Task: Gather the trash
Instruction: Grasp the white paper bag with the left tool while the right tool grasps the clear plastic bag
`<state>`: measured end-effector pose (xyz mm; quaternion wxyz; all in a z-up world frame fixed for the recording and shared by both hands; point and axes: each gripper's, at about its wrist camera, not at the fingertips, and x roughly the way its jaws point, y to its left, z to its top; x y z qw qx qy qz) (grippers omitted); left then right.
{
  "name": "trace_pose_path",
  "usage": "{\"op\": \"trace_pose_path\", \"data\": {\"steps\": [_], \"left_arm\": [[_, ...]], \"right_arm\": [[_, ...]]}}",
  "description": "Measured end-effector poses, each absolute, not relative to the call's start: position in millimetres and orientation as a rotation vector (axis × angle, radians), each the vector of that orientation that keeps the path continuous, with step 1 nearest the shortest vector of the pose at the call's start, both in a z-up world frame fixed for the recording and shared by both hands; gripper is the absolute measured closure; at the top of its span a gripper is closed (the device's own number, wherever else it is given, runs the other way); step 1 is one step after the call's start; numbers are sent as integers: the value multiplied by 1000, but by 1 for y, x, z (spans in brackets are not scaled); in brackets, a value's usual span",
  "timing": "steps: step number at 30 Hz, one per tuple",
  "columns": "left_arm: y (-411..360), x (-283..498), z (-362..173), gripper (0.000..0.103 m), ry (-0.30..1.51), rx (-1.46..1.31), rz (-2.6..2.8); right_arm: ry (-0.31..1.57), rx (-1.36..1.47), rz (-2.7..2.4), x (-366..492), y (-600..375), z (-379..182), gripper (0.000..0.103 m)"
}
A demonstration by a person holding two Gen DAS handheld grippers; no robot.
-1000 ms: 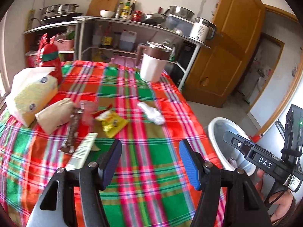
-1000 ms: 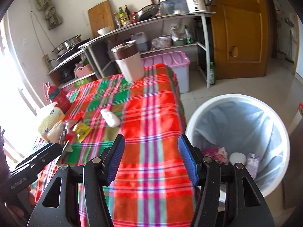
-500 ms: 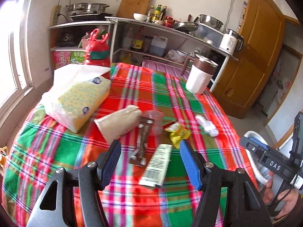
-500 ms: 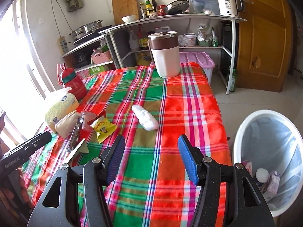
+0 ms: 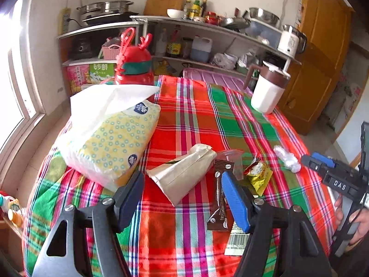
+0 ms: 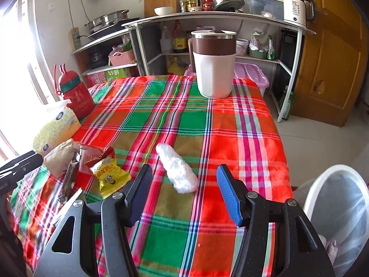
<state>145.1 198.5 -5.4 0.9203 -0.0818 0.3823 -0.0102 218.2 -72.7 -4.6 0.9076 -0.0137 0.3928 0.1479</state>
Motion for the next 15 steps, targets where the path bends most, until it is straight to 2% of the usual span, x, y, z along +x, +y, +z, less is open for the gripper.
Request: {"op": "trace_pose_path", "data": {"steps": [15], "left_arm": [[196,179,-31,32,877,-110,-36]], "right_arm": [[849,-141,357,245,-47,-25,43]]}}
